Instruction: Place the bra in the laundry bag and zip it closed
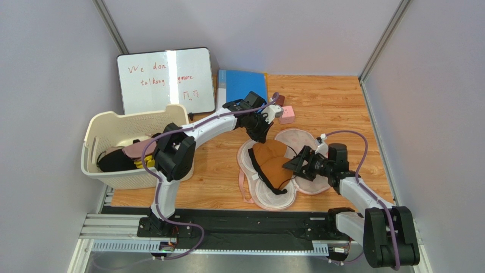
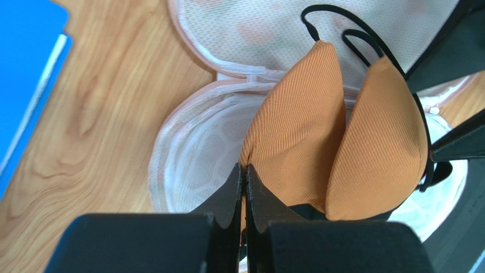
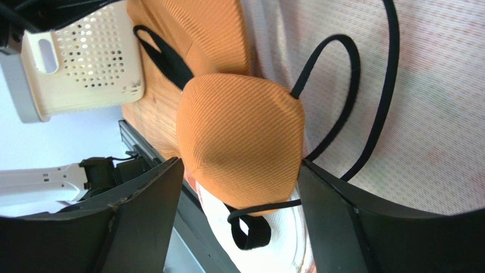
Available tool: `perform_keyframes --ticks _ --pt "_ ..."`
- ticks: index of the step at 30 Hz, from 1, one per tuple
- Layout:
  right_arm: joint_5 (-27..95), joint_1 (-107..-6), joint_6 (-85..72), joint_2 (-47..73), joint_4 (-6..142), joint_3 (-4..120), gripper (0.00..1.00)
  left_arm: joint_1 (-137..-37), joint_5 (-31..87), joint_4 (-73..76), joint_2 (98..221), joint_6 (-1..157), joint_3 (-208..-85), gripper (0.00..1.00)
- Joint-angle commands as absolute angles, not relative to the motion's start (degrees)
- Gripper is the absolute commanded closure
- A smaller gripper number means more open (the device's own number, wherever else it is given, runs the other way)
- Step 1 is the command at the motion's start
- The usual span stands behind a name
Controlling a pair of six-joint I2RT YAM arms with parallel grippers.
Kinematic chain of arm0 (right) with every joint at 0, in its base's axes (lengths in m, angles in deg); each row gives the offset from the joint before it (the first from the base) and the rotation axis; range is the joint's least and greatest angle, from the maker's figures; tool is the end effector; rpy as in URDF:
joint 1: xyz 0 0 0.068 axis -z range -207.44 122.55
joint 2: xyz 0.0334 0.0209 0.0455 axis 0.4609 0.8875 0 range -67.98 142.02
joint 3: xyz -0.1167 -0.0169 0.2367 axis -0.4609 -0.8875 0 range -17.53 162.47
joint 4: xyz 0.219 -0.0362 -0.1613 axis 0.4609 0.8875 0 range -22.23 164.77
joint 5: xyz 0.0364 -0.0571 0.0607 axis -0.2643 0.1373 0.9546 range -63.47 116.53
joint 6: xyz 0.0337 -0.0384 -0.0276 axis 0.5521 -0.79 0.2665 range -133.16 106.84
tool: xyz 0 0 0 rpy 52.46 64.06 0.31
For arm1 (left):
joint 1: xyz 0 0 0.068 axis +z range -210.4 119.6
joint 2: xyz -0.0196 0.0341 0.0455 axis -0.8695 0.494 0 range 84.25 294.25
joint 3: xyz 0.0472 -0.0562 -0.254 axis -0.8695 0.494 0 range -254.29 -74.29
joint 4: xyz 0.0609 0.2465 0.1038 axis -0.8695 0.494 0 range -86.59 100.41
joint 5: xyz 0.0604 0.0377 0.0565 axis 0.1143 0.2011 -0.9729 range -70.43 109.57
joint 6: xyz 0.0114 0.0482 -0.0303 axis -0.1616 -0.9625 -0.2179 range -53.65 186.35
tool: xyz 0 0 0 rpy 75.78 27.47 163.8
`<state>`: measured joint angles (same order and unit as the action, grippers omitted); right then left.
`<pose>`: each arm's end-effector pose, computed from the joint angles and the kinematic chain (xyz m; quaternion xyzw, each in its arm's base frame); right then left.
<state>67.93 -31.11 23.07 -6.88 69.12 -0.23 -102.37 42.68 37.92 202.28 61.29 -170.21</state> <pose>0.1969 0.0403 0.1266 0.1130 0.8678 0.4290 0.2240 0.3339 -0.3224 0.2033 0.4272 0.8376 -0.2711 0.2062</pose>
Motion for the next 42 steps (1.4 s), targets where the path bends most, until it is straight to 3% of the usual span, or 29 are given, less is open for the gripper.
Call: perform_keyframes --ticks 1,6,8,10,12,25,37,42 --pt "72.4 -30.96 23.49 -6.98 60.66 -1.36 0.25 -102.58 39.17 38.39 199.99 61.86 -170.7 1.0" --pt "72.49 -30.87 25.51 -7.77 59.77 -2.59 0.45 -102.58 38.29 39.27 200.17 62.3 -171.14 1.0" --pt "72.67 -30.87 26.65 -8.21 60.12 -2.68 0.64 -102.58 37.85 39.1 200.0 62.74 -171.14 1.0" --pt "72.58 -30.96 27.27 -8.65 60.48 -2.68 0.77 -102.58 37.59 39.19 199.65 62.92 -170.97 1.0" --pt "72.84 -30.96 27.71 -8.74 62.14 -2.24 0.99 -102.58 36.98 38.92 199.3 63.18 -170.53 1.0" --pt "67.58 -30.96 30.17 -23.77 96.67 2.07 1.0 -102.58 33.1 43.58 199.91 60.55 -173.25 1.0" --pt "63.47 -30.87 33.52 -23.86 106.0 3.38 1.0 -102.76 33.54 43.93 203.42 60.46 -176.15 1.0" --pt "59.75 -30.96 28.86 -15.63 98.21 1.89 1.0 -102.93 33.63 43.58 205.18 60.63 -176.15 1.0"
